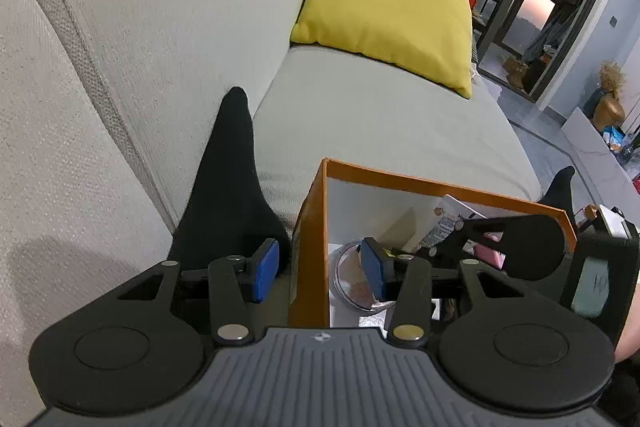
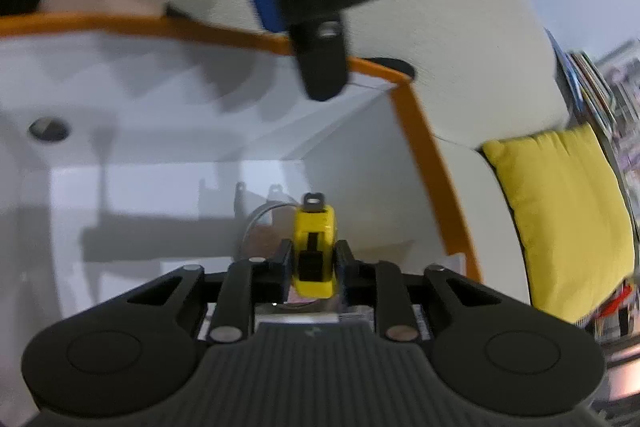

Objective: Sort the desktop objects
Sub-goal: 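Lower the yellow tape measure into the box and open the right gripper, then withdraw both grippers from the box toward the remaining items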

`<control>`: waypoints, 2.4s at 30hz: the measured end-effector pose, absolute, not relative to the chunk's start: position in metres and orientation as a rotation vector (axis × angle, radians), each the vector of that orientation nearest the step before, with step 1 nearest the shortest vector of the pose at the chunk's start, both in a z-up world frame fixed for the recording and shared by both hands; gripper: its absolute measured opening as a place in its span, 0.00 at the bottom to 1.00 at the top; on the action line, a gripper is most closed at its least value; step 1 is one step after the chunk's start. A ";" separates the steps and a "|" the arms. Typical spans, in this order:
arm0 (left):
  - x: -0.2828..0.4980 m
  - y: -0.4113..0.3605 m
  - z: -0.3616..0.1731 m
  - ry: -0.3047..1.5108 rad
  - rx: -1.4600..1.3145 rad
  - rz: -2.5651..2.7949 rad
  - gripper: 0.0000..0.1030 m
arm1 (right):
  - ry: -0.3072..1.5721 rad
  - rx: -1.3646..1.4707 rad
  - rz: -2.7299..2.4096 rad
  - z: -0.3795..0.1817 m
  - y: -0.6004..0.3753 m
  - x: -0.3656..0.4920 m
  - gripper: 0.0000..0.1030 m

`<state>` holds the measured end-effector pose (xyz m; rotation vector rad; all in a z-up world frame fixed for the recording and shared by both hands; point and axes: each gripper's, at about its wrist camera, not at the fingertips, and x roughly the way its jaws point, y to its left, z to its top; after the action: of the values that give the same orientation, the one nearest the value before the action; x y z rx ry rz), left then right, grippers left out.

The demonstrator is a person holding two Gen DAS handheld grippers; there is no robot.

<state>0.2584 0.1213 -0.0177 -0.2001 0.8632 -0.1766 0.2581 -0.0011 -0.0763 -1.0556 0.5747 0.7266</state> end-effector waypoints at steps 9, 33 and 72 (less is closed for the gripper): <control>0.254 0.122 -0.022 0.869 -0.199 -0.175 0.51 | 0.696 -0.848 0.826 -0.065 -0.020 0.274 0.38; 0.235 0.121 0.001 0.837 -0.185 -0.200 0.51 | 0.693 -0.641 0.788 -0.020 -0.046 0.260 0.29; 0.021 0.042 -0.066 1.165 0.211 -0.091 0.51 | 1.257 0.133 0.838 -0.120 -0.099 0.076 0.48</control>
<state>0.0214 0.0420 -0.0660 0.2110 1.1654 -0.0914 0.0763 -0.0989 -0.1202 0.1327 1.2567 0.8381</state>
